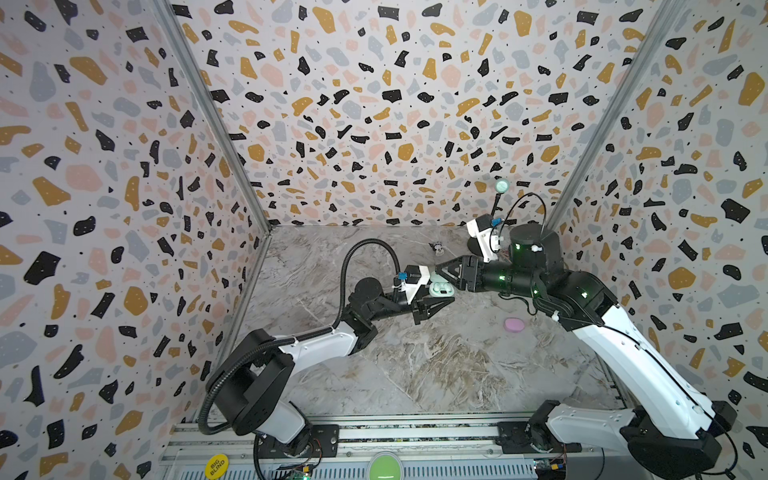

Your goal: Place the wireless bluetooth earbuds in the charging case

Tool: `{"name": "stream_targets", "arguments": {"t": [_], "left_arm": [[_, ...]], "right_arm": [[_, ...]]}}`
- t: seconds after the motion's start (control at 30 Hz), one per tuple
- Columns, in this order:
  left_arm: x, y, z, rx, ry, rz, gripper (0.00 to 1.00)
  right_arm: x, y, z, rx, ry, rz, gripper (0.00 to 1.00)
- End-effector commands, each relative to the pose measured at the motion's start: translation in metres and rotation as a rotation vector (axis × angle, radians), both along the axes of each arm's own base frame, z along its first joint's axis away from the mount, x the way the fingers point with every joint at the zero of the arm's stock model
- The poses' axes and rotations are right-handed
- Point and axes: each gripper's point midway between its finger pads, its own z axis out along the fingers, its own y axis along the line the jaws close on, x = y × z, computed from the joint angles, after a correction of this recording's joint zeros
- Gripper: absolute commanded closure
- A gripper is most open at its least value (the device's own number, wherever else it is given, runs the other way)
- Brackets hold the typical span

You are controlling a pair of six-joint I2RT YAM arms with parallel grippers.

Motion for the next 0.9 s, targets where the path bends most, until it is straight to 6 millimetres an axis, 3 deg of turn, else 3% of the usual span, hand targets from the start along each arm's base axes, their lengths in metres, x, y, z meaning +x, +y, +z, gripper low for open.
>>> {"name": "stream_targets", "arguments": {"t": [0.0, 0.1, 0.23, 0.33, 0.47, 0.6, 0.77, 0.87], "left_arm": [[-0.01, 0.005, 0.023, -0.045, -0.082, -0.005, 0.94], [-0.011, 0.006, 0.024, -0.043, -0.088, -0.003, 0.94], [-0.011, 0.006, 0.024, -0.041, -0.09, -0.004, 0.94], [-0.01, 0.006, 0.023, -0.04, -0.09, 0.001, 0.94], [-0.01, 0.006, 0.024, -0.041, -0.093, 0.002, 0.94], [-0.01, 0.007, 0.027, -0.045, -0.098, 0.003, 0.94], [-0.01, 0.006, 0.027, -0.041, -0.097, 0.001, 0.94], [-0.009, 0.005, 0.024, -0.033, -0.094, 0.001, 0.94]], "right_arm": [[0.012, -0.013, -0.011, -0.095, 0.028, -0.03, 0.44], [0.024, -0.014, -0.015, -0.134, 0.042, -0.031, 0.45], [0.027, -0.008, -0.014, -0.133, 0.05, -0.004, 0.56], [0.019, -0.006, -0.016, -0.128, 0.055, 0.019, 0.63], [0.0, -0.007, -0.035, -0.144, 0.095, 0.027, 0.66], [-0.012, -0.01, -0.056, -0.157, 0.143, 0.025, 0.66], [-0.014, -0.009, -0.066, -0.203, 0.161, 0.022, 0.65], [-0.011, -0.013, -0.062, -0.223, 0.153, -0.002, 0.48]]}}
